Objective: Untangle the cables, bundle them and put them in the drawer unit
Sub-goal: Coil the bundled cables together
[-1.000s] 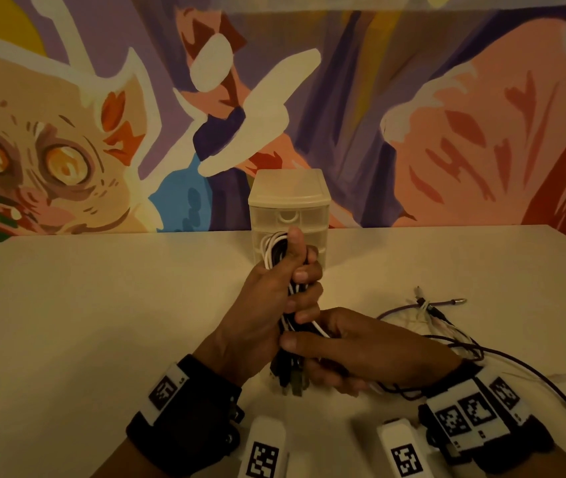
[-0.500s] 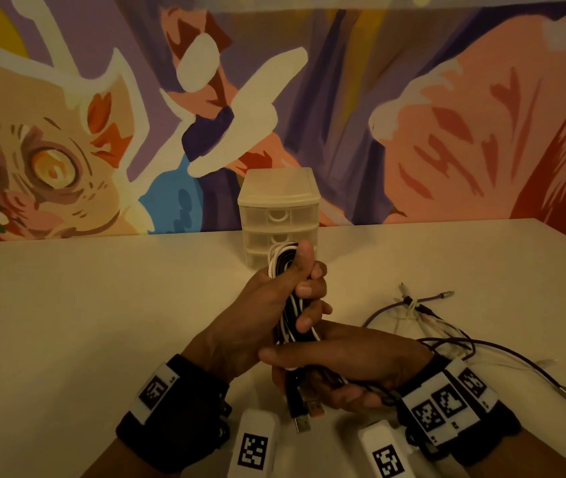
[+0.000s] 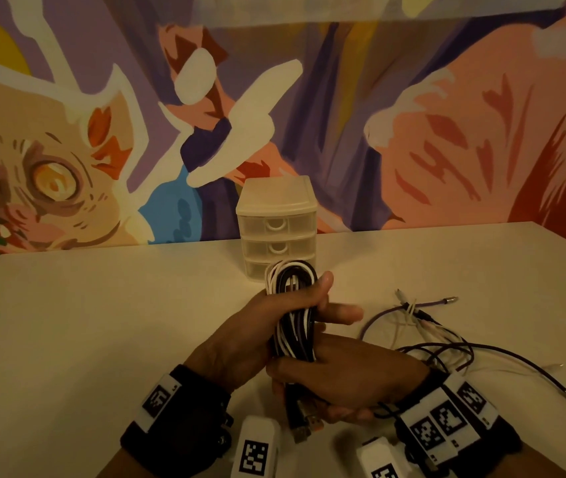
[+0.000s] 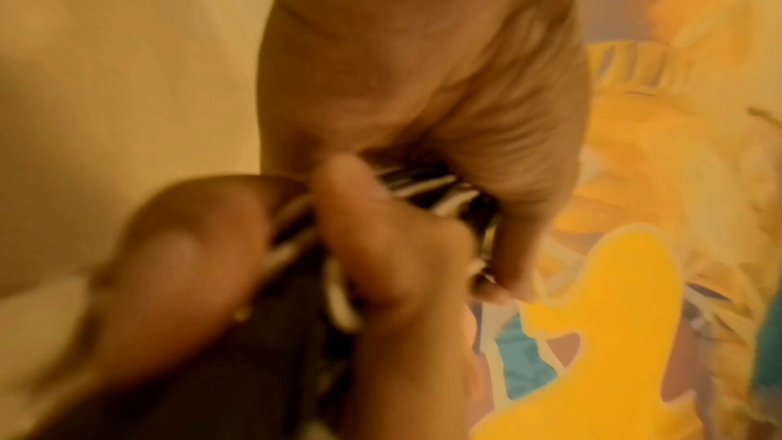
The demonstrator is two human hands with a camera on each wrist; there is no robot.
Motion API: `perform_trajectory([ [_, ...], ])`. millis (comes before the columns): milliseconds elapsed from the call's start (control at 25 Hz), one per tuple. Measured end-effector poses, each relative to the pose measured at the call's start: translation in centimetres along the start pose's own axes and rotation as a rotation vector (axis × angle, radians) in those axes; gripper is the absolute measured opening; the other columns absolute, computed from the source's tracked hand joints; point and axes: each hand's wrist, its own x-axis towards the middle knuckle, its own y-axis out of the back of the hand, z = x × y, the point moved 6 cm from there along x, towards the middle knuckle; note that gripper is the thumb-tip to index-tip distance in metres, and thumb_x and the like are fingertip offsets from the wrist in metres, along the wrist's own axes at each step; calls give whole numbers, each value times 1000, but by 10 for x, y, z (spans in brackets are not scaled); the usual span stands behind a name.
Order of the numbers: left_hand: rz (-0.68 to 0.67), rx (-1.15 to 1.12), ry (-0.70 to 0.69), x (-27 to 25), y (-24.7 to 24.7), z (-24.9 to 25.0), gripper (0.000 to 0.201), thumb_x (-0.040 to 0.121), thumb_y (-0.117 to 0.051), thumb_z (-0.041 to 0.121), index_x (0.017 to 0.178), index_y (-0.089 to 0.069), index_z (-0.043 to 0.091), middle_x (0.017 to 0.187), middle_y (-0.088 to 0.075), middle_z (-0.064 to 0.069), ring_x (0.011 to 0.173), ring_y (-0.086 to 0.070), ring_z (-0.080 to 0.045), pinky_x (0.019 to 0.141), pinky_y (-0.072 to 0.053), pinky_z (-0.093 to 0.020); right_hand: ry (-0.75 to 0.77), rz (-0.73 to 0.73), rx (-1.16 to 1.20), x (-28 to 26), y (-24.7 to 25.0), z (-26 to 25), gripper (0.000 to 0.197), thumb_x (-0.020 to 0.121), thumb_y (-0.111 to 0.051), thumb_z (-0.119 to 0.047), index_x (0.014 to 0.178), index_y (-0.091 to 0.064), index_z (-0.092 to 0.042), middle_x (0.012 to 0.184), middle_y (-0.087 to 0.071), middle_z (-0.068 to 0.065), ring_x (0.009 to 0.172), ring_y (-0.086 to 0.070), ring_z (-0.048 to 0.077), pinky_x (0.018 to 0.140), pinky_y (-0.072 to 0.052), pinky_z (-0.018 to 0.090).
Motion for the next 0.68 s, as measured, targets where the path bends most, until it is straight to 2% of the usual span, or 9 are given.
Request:
perform_trajectory([
  [80, 111, 45, -2, 1, 2, 3, 43, 92, -72, 49, 66, -62, 17, 87, -77, -19, 107, -78, -31, 79, -65, -36, -14, 6, 35, 4, 0, 3, 49, 106, -45, -47, 109, -66, -4, 60, -51, 15, 37, -39, 17, 43, -35, 23],
  [200, 306, 80, -81, 0, 13, 9, 51, 102, -63, 41, 57, -54, 19, 59, -62, -12, 84, -79, -30, 86, -63, -43, 16, 11, 104, 5, 3, -1, 44, 106, -50, -50, 99, -69, -11, 52, -46, 7, 36, -37, 16, 41, -33, 24],
  [280, 417, 63, -155, -4, 26, 21, 49, 104, -64, 36, 59, -52, 19, 50, -48, -6, 80, -79, -31, 94, -60, -47, 99, 61, 109, 6, 8, -7, 51, 104, -55, -59, 101, -69, -11, 51, -46, 3, 37, -38, 15, 41, -34, 24],
  [360, 491, -79, -209, -8, 46, 33, 46, 104, -65, 32, 63, -50, 19, 50, -38, -1, 75, -79, -29, 93, -63, -45, 202, 153, 121, 7, 18, -9, 51, 103, -55, -60, 111, -66, -11, 57, -48, -3, 43, -39, 12, 44, -34, 25],
  [400, 511, -175, -224, -10, 56, 37, 45, 104, -65, 31, 64, -49, 19, 51, -37, 1, 66, -74, -23, 85, -66, -42, 239, 213, 104, 7, 24, -8, 47, 105, -52, -59, 113, -64, -15, 61, -49, -7, 48, -40, 9, 47, -35, 25],
  [440, 531, -271, -228, -12, 67, 39, 44, 105, -64, 31, 65, -49, 19, 51, -37, 3, 54, -65, -16, 71, -66, -36, 266, 263, 60, 6, 29, -8, 42, 106, -48, -59, 109, -62, -19, 65, -50, -9, 53, -42, 7, 52, -38, 26],
  [520, 548, -408, -223, -13, 82, 37, 43, 105, -64, 29, 66, -48, 19, 48, -35, 7, 39, -42, -7, 45, -50, -24, 307, 326, -100, 6, 32, -8, 40, 110, -38, -58, 92, -57, -28, 68, -53, -9, 57, -44, 4, 61, -41, 26],
  [600, 549, -426, -222, -11, 84, 34, 43, 105, -62, 27, 66, -47, 19, 46, -33, 9, 35, -32, -5, 36, -36, -20, 337, 367, -258, 7, 31, -11, 42, 111, -33, -57, 83, -50, -32, 65, -54, -8, 56, -48, 7, 62, -40, 21],
  [680, 558, -395, -259, -11, 84, 36, 42, 105, -62, 26, 66, -46, 19, 46, -33, 9, 35, -30, -5, 36, -32, -20, 331, 399, -284, 5, 34, -12, 44, 110, -35, -59, 83, -51, -29, 66, -56, -5, 57, -51, 8, 61, -42, 22],
])
